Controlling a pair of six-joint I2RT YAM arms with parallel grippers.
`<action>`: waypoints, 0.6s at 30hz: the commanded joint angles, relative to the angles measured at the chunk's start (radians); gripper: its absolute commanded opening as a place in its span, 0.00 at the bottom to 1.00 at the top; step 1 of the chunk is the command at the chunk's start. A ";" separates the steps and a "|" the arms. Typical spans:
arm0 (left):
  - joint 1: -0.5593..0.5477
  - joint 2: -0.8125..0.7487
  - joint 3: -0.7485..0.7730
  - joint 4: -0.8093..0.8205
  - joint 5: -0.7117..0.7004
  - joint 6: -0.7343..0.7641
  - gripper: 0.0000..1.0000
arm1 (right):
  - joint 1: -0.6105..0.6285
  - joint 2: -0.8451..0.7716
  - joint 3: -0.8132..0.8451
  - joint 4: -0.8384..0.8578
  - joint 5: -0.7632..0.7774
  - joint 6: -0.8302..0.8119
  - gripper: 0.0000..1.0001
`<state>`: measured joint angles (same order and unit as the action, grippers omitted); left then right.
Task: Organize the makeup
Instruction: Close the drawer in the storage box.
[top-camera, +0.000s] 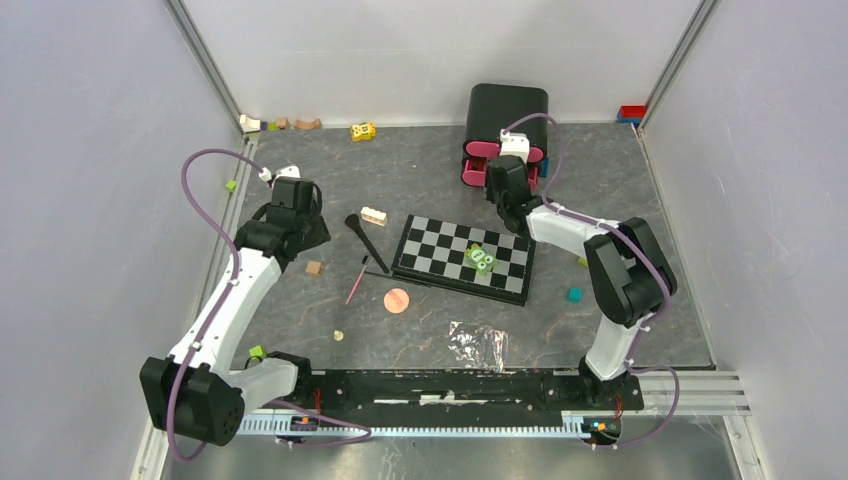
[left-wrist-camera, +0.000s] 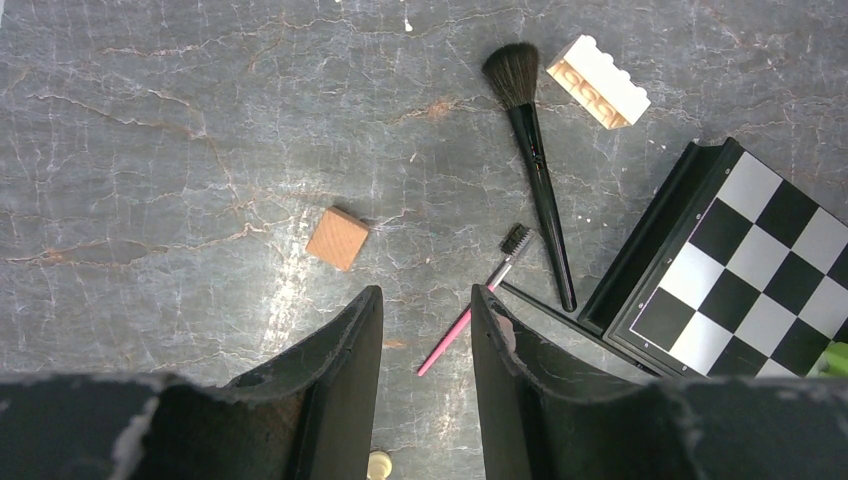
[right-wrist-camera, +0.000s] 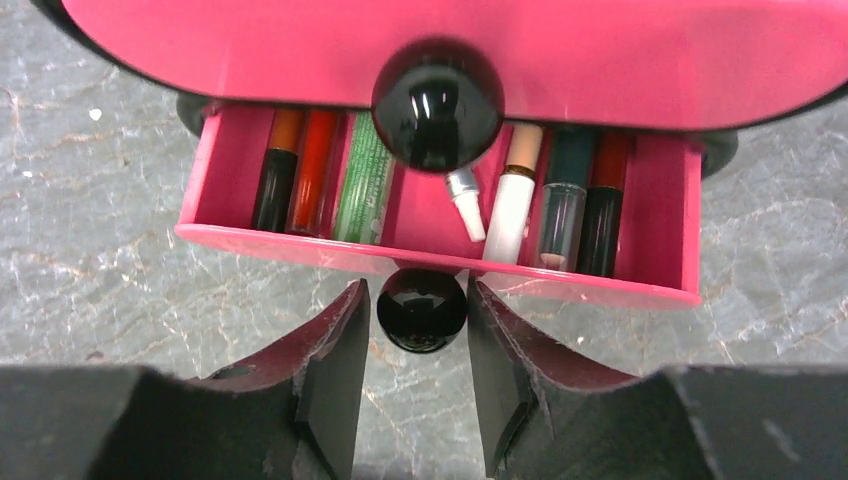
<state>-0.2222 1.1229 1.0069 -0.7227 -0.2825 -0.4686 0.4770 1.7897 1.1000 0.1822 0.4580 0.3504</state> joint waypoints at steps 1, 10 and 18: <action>0.012 -0.017 -0.001 0.043 0.015 0.041 0.45 | -0.018 0.035 0.070 0.143 0.002 -0.057 0.48; 0.027 -0.013 -0.001 0.048 0.029 0.041 0.45 | -0.051 0.099 0.095 0.206 -0.046 -0.089 0.53; 0.065 0.005 -0.004 0.064 0.092 0.038 0.45 | -0.072 0.122 0.107 0.246 -0.084 -0.124 0.57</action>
<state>-0.1780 1.1233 1.0069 -0.7006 -0.2375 -0.4686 0.4183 1.8996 1.1572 0.3550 0.4057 0.2588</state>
